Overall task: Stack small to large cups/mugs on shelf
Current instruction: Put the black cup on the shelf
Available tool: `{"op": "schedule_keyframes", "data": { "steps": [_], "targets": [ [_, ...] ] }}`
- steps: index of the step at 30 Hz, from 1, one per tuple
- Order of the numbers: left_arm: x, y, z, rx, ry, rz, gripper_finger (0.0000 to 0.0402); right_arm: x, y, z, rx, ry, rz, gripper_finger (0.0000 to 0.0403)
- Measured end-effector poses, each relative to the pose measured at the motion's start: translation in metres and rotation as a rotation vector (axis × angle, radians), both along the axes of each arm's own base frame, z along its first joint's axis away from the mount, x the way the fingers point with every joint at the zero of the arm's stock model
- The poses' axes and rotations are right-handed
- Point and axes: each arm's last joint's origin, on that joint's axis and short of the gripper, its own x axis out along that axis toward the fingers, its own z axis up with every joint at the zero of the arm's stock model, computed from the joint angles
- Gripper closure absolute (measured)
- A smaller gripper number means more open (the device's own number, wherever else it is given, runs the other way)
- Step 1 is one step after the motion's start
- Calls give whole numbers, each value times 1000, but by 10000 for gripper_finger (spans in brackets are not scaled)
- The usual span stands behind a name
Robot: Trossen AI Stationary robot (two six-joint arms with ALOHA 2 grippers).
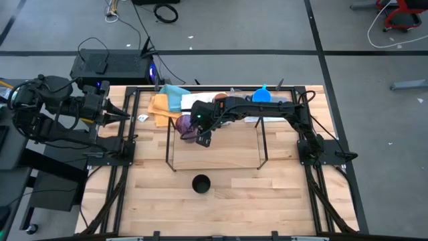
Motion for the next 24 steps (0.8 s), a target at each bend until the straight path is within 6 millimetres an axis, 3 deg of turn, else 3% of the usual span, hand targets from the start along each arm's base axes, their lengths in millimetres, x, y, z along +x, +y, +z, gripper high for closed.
{"op": "schedule_keyframes", "data": {
  "steps": [7,10,16,24],
  "targets": [
    [0,0,0,0,0,0,369,-11,-9,-3,42,95,-82,200],
    [0,0,0,0,1,0,372,-21,-16,5,47,133,-108,200],
    [0,0,0,-2,1,1,366,-40,-24,33,43,102,-132,200],
    [0,0,0,-8,-1,3,363,-77,-22,88,44,-50,-163,200]
  ]
}}
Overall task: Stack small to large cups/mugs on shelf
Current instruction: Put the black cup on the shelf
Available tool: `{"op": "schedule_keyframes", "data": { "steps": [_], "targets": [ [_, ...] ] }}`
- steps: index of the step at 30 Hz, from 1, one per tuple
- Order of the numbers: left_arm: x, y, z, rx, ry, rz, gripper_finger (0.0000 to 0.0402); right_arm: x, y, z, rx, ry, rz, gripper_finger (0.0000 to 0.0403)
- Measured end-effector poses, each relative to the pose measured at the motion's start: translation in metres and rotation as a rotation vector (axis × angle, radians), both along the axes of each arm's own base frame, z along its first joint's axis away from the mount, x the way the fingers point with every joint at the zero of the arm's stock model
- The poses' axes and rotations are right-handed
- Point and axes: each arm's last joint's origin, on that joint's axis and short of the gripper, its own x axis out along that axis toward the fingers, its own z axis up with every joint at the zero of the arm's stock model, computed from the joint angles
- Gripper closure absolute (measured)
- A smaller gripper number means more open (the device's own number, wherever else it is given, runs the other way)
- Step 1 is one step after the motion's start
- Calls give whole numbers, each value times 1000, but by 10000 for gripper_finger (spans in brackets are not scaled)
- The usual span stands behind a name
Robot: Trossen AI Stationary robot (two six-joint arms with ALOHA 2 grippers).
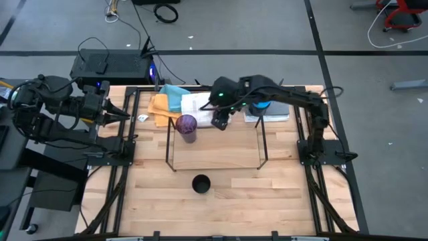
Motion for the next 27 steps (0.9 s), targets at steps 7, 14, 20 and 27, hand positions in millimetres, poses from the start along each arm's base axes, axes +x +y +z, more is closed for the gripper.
{"op": "schedule_keyframes", "data": {
  "steps": [7,14,20,27],
  "targets": [
    [1,0,2,0,-20,0,373,-28,19,32,14,-78,4,200],
    [1,0,2,-5,-22,2,368,-29,43,33,44,-81,63,200],
    [1,0,2,-22,-21,8,363,-24,79,29,62,-72,190,200],
    [1,0,2,-33,-21,12,373,-20,109,29,40,-111,248,200]
  ]
}}
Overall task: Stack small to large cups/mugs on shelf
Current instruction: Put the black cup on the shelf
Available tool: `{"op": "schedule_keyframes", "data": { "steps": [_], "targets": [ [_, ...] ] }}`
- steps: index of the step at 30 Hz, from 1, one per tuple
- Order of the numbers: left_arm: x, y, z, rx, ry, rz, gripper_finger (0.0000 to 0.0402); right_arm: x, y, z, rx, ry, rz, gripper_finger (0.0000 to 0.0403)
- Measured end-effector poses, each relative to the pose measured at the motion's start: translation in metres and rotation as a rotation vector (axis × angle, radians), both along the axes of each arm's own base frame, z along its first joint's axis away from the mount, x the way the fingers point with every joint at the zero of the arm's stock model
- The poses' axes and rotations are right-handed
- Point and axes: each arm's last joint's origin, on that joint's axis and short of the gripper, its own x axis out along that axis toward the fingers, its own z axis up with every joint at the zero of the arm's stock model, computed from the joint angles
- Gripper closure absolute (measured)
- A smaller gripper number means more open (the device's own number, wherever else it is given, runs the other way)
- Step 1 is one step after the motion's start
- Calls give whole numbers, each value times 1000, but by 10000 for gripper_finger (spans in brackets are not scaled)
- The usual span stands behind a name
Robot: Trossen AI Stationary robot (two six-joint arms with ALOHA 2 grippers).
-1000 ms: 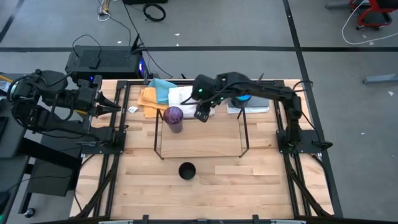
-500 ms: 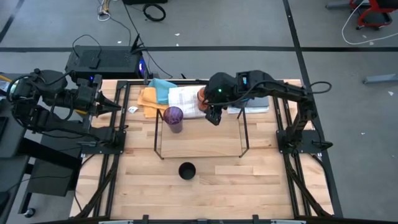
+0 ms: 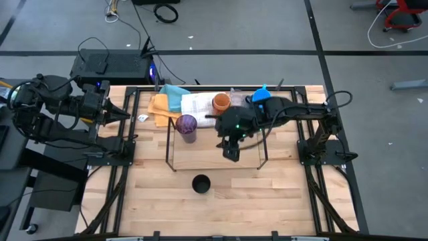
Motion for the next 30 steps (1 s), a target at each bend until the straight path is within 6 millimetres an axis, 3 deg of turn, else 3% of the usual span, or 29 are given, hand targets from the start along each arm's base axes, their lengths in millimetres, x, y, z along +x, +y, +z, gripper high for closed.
{"op": "schedule_keyframes", "data": {
  "steps": [5,12,19,24,30],
  "targets": [
    [0,0,0,-5,0,2,370,8,17,1,17,-74,11,200],
    [0,0,0,-43,1,16,363,22,44,-13,53,-77,34,200],
    [0,0,0,-44,1,16,372,54,68,-57,23,-5,33,200],
    [0,0,0,-44,2,16,372,72,72,-86,2,51,-2,200],
    [0,0,0,-43,3,16,363,81,70,-103,3,90,-30,200]
  ]
}}
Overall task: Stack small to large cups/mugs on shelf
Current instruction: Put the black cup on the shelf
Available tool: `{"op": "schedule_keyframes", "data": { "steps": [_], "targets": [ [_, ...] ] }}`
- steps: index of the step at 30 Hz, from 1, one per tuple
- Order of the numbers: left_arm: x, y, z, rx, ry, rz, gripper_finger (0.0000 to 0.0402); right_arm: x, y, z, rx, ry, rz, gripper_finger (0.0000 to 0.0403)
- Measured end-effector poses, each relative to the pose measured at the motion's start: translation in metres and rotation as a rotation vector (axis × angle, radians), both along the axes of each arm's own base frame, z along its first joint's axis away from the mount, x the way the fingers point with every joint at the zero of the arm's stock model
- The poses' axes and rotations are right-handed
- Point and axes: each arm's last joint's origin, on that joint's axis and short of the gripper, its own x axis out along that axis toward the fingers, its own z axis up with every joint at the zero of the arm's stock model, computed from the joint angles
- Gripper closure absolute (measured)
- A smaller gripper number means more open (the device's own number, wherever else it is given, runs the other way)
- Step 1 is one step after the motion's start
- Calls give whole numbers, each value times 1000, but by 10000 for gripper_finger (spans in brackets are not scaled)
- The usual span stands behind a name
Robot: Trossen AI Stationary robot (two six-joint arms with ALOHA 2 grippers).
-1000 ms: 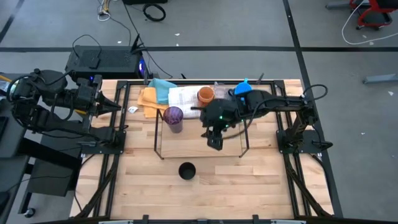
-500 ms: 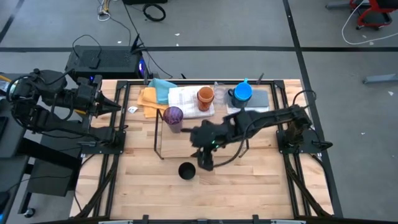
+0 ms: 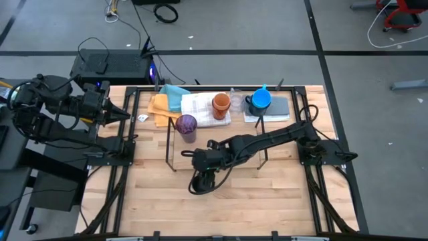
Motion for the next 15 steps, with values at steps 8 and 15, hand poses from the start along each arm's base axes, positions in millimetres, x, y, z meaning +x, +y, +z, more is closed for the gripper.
{"op": "schedule_keyframes", "data": {
  "steps": [8,15],
  "targets": [
    [0,0,0,1,1,0,366,1,-2,-5,19,29,-36,200],
    [0,0,0,1,1,0,366,-6,8,-2,41,41,-45,200]
  ]
}}
